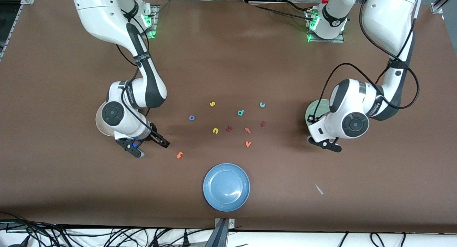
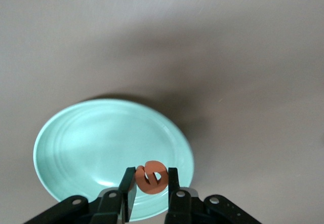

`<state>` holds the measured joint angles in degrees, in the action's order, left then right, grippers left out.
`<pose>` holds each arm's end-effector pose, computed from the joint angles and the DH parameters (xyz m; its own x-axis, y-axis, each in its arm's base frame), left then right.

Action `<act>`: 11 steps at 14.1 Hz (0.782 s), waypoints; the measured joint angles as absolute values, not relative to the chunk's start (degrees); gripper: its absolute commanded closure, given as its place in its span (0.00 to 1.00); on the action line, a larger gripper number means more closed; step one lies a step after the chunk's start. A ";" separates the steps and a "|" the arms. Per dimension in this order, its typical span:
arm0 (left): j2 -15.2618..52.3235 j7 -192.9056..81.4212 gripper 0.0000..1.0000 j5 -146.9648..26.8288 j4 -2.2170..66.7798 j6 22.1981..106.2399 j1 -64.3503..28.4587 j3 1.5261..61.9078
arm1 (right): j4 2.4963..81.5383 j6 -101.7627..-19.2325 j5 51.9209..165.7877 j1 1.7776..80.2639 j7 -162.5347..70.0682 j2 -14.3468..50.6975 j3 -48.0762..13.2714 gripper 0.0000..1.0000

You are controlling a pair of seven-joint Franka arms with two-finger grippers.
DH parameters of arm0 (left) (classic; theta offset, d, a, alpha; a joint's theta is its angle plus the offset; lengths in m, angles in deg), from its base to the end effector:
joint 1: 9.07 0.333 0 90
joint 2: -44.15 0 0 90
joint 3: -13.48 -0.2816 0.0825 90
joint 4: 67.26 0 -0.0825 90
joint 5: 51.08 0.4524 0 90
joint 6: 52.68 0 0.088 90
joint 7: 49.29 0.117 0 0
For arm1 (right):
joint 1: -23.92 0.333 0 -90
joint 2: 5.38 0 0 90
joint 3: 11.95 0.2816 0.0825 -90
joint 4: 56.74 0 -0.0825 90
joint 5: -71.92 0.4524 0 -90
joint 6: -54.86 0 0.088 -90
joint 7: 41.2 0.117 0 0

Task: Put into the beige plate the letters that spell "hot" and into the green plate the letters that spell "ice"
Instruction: 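Drop the yellow letter on the cream plate while the left gripper drops the orange letter, then grasp the orange letter with the right gripper while the left gripper reaches the red letter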

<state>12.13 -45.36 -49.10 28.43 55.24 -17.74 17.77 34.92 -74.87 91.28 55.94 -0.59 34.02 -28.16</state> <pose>0.6549 -0.1462 0.1776 0.8963 -0.2902 -0.3352 -0.2959 -0.9546 0.0354 0.6932 0.2228 0.1609 0.8329 -0.5513 -0.0488 -0.5534 -0.8302 -0.0675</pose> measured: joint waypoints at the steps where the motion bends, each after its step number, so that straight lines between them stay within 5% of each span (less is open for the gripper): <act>1: 12.25 -44.80 0.94 -49.10 30.08 56.60 -17.18 17.77 | 32.73 -73.89 91.66 55.94 -0.50 34.96 -27.97 0.00; 7: 12.23 -42.40 0.94 -45.90 40.16 68.12 -14.55 17.73 | 22.78 -72.54 91.82 55.97 -0.40 42.43 -26.14 0.00; 9: 12.19 -42.01 0.85 -45.89 43.10 72.97 -14.35 17.75 | 19.99 -72.54 91.82 55.97 -0.44 44.92 -26.10 0.00; 10: 12.23 -41.99 0.54 -45.83 44.25 74.68 -14.35 17.79 | 19.13 -72.54 91.82 55.96 -0.60 45.74 -26.08 0.00; 11: 12.58 -41.98 0.01 -45.77 44.55 74.89 -14.35 17.81 | 18.63 -72.52 91.82 55.96 -0.87 46.26 -26.07 0.00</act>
